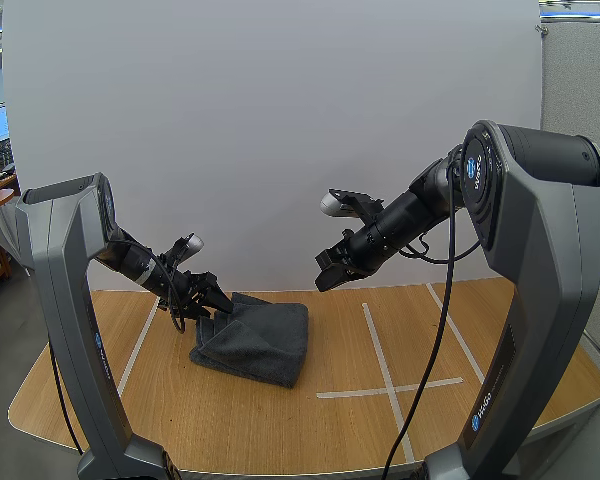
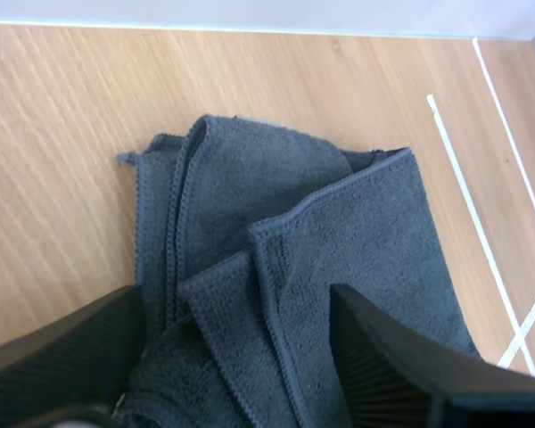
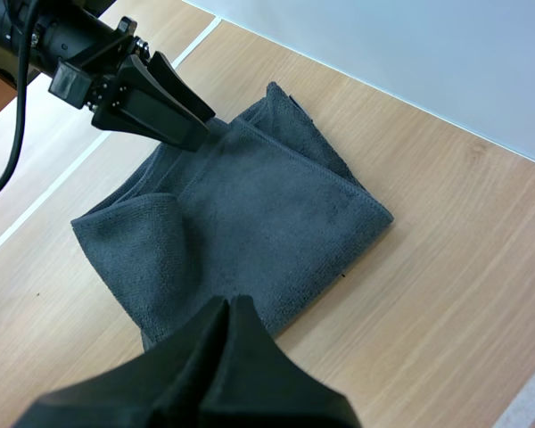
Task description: Fold the towel
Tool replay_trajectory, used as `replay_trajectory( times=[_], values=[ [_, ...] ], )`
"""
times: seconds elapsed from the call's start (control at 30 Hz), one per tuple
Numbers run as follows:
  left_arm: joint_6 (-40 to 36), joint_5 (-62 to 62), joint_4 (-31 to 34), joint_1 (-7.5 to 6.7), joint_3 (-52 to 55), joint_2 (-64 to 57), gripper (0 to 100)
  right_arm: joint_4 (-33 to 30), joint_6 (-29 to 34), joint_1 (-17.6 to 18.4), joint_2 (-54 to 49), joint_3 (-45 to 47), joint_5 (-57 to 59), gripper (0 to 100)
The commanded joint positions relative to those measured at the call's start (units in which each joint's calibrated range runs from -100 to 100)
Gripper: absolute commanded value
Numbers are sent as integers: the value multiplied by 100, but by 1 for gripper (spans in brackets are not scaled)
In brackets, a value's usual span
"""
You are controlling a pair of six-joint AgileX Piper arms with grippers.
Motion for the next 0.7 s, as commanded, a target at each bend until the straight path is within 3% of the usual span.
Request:
replay_trajectory(
  times=[0.0,0.13,0.4,0.47,0.67],
  values=[
    [26,120,-190,5,-22,-8,76,46,-1,2,-94,24,154,0],
    [26,120,-184,5,-22,-8,53,46,-1,2,-94,24,154,0],
    [7,120,-86,-88,-10,-8,51,46,-1,2,-94,24,-19,0],
    [7,120,-23,-170,-10,5,53,46,-1,2,-94,24,-19,0],
    [7,120,33,-280,-10,31,79,-92,-1,2,-94,24,-20,0]
  ],
)
